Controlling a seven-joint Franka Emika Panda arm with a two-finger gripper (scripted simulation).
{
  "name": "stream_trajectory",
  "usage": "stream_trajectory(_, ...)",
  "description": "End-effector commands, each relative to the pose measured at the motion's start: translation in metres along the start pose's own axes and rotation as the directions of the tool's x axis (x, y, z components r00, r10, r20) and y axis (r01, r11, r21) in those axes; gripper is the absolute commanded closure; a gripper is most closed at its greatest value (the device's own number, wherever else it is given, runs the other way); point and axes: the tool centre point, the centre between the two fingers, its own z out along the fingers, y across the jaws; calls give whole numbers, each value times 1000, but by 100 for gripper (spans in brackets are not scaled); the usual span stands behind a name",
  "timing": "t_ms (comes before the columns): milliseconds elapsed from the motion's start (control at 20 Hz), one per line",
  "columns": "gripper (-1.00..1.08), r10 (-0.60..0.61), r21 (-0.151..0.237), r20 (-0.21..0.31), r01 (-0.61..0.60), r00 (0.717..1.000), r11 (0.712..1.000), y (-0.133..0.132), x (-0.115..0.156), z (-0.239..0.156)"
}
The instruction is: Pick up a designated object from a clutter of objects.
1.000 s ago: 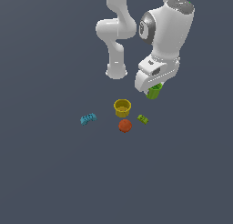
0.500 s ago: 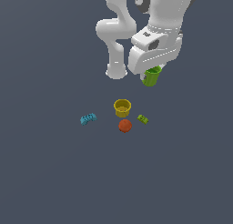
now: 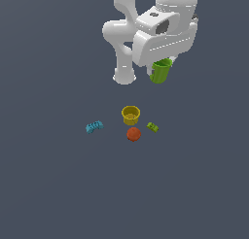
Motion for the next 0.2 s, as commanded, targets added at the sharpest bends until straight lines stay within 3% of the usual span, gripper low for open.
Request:
stream_trajectory(0,108,0,0,0,0,1000,1000,2,0,-5)
stream_trajectory(150,108,0,0,0,0,1000,1000,2,1,-5)
